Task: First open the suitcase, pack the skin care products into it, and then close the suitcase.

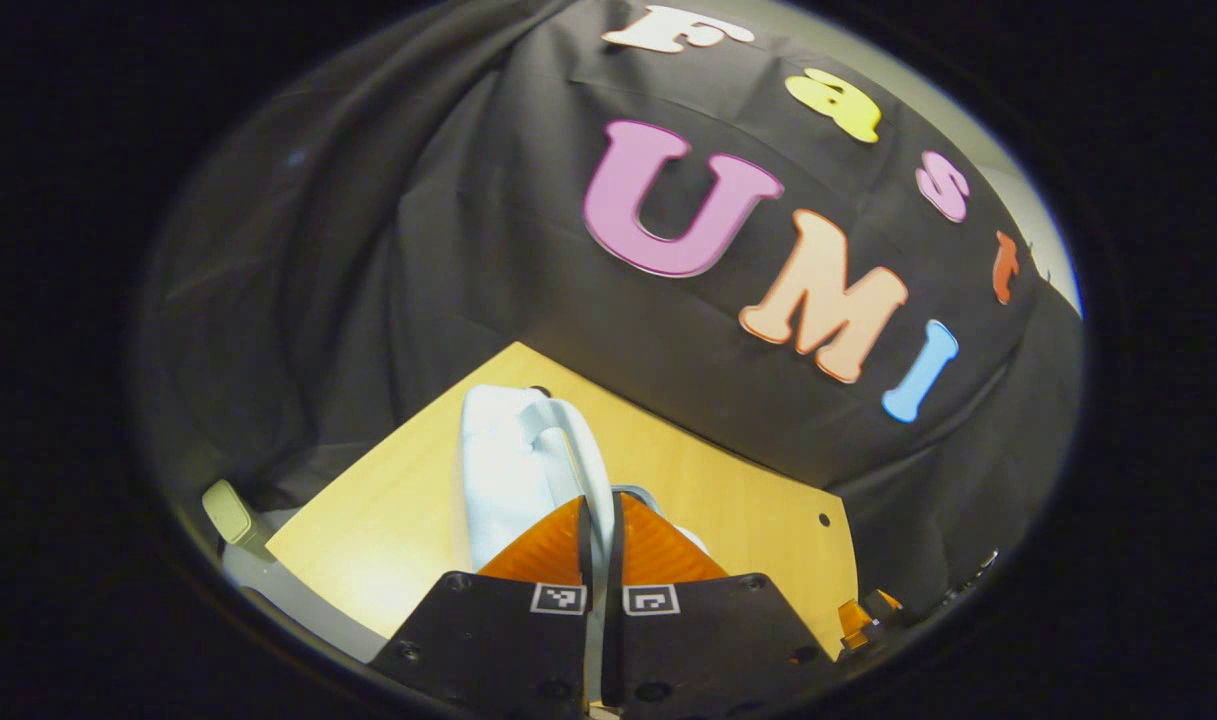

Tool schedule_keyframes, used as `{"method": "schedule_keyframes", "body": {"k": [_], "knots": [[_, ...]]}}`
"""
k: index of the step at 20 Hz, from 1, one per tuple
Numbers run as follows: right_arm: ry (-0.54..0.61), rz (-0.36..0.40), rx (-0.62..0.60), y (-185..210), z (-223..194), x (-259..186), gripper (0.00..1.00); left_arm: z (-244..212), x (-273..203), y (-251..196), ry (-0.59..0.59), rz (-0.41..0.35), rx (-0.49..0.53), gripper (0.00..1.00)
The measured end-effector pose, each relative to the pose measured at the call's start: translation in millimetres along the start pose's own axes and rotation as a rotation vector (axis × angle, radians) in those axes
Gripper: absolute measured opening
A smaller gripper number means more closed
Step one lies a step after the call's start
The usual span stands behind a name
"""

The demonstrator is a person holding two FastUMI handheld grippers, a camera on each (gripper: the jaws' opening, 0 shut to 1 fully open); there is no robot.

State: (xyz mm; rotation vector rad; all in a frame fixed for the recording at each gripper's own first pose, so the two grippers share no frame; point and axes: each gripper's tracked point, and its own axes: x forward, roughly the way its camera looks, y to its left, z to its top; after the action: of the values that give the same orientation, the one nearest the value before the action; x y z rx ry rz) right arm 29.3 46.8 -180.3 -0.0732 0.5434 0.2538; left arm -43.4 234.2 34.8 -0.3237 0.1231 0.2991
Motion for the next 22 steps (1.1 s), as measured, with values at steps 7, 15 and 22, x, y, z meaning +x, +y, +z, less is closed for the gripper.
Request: {"method": "schedule_keyframes", "body": {"k": [7,15,22], "knots": [[-0.029,-0.034,0.043,-6.9,2.8,-23.6,0.98,-57.5,73.5,-96.0,0.128,-0.149,0.092,0.0],[-0.045,-0.069,0.093,-16.1,-4.2,-51.0,0.98,-161.2,163.9,-138.2,0.348,-0.144,0.261,0.0],[-0.049,-0.123,0.104,-43.7,-11.2,-67.3,0.98,-220.6,204.0,-120.5,0.468,-0.068,0.369,0.01]]}}
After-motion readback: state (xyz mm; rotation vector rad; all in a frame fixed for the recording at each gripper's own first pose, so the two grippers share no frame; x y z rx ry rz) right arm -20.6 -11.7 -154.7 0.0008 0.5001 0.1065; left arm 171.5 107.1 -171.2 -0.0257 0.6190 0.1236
